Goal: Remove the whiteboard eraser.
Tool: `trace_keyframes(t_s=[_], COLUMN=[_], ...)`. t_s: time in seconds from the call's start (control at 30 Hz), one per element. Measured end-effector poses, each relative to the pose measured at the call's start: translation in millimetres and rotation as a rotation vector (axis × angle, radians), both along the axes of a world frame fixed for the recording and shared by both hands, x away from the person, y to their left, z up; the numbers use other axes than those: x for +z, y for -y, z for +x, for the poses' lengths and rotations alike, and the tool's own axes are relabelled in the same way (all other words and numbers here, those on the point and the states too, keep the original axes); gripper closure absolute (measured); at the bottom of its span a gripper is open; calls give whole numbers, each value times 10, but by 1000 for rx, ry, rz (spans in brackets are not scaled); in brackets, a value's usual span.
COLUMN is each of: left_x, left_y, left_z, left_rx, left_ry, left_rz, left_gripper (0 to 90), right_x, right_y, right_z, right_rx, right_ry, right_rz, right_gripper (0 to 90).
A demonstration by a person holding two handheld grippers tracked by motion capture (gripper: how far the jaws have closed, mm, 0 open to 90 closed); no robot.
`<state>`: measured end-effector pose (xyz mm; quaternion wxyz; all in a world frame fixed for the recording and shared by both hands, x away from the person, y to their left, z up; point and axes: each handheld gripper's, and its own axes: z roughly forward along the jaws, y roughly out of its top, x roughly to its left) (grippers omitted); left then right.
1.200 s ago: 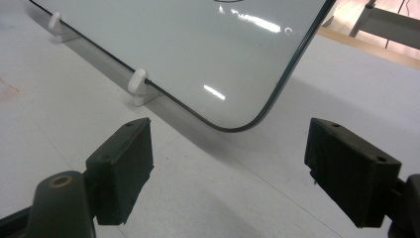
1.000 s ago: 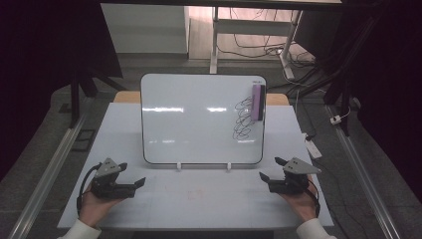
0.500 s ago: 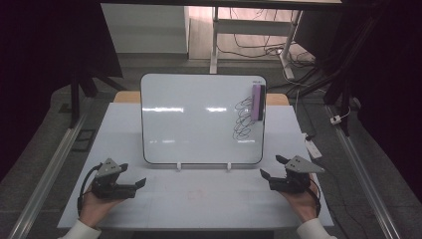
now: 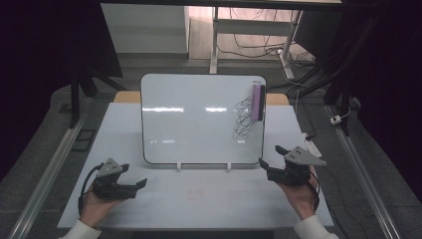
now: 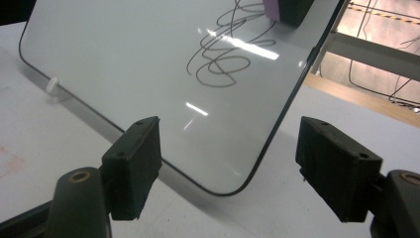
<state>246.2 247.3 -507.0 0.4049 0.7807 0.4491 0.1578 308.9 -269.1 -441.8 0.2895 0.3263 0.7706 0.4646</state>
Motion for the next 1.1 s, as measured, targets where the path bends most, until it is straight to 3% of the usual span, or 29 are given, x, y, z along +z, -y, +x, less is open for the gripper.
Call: trace_keyframes(t_s=[0.2, 0.37, 0.5, 0.77, 1.0, 1.1], left_x=[-2, -13, -19, -28, -33, -35], left_y=[-6, -12, -24, -51, -68, -74], left_z=[0, 7, 10, 13, 8, 10], left_rx=[0, -1, 2, 3, 5, 6], left_ry=[0, -2, -2, 0, 4, 4], left_rz=[3, 8, 8, 6, 5, 4], left_gripper=[123, 123, 123, 123, 123, 123], right_x=[237, 499, 615, 663, 631, 624], right_y=[-116, -282, -420, -615, -642, -633], right_z=[151, 364, 573, 834, 873, 891], right_rx=[-41, -95, -144, -232, -264, -261], right_ry=[24, 32, 21, 4, -4, -25], right_rz=[20, 25, 19, 7, 0, 22], right_gripper=[295, 332, 351, 402, 516, 535])
